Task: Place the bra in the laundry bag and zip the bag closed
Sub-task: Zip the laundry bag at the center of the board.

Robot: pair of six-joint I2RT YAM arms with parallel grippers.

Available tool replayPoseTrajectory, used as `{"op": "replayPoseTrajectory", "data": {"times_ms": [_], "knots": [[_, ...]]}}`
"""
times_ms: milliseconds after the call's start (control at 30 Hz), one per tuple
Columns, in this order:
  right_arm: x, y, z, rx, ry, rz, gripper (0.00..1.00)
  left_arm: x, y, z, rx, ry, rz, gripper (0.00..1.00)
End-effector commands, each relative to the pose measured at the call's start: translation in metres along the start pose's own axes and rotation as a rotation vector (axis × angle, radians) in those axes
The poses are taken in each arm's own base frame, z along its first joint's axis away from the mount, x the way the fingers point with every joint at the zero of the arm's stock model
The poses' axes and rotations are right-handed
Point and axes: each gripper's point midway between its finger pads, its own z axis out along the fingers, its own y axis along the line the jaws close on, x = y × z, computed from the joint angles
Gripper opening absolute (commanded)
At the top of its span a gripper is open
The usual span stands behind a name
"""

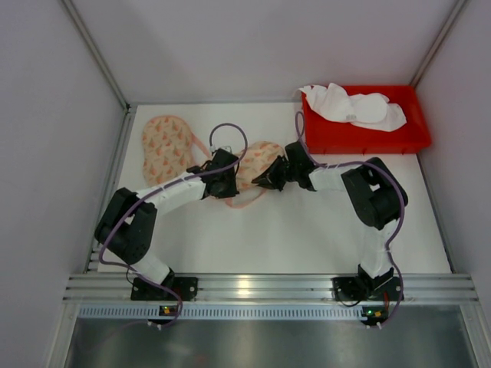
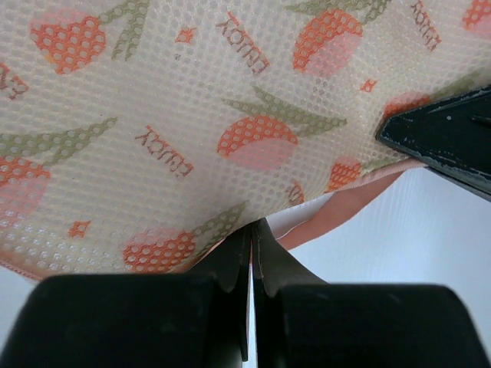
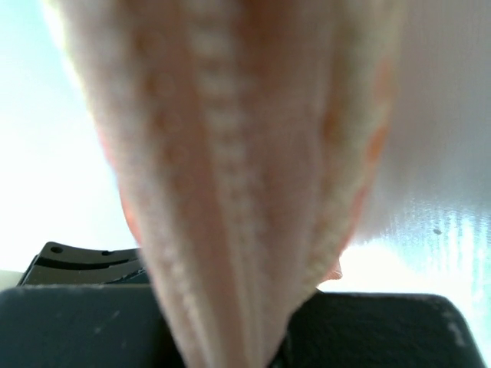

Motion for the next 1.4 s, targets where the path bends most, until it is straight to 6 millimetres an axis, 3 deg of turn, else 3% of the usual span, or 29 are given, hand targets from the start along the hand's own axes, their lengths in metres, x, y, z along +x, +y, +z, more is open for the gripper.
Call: {"op": "replayPoseTrajectory", "data": {"times_ms": [0,300,467,567,600,667,733,1067,1267,1367], "knots": [[-0.011,0.022,-0.014,-0.039,-0.022,-0.063,0.0,-0.011,0.001,-0.011,0.028,-0.049,0.01,0.0],[-0.038,0.002,-0.017,0.033,-0.066,-0.108,0.0,0.019,0.025,-0.03,0.034,0.041,0.062,0.0],[-0.044,0.01,-0.01,0.008,-0.05,-0.159,0.0,0.031,0.03,-0.041,0.066,0.071,0.069,0.0],[-0.039,0.026,-0.009,-0.044,-0.014,-0.187,0.34,0.033,0.013,-0.045,0.149,0.096,0.028,0.0],[-0.036,0.032,-0.009,-0.057,-0.003,-0.201,0.52,0.031,0.009,-0.045,0.166,0.094,0.016,0.0],[-0.025,0.038,-0.013,-0.08,0.042,-0.216,0.66,0.024,-0.004,-0.046,0.22,0.076,-0.012,0.0],[-0.017,0.036,-0.018,-0.074,0.08,-0.231,0.69,0.016,-0.013,-0.043,0.249,0.061,-0.027,0.0],[0.025,0.026,-0.045,-0.082,0.23,-0.261,0.71,-0.008,-0.047,-0.033,0.35,0.057,-0.054,0.0],[0.056,0.022,-0.022,-0.076,0.313,-0.278,0.65,-0.007,-0.056,-0.037,0.394,0.064,-0.052,0.0],[0.063,0.019,-0.01,-0.069,0.342,-0.281,0.53,-0.003,-0.051,-0.046,0.397,0.045,-0.035,0.0]]}}
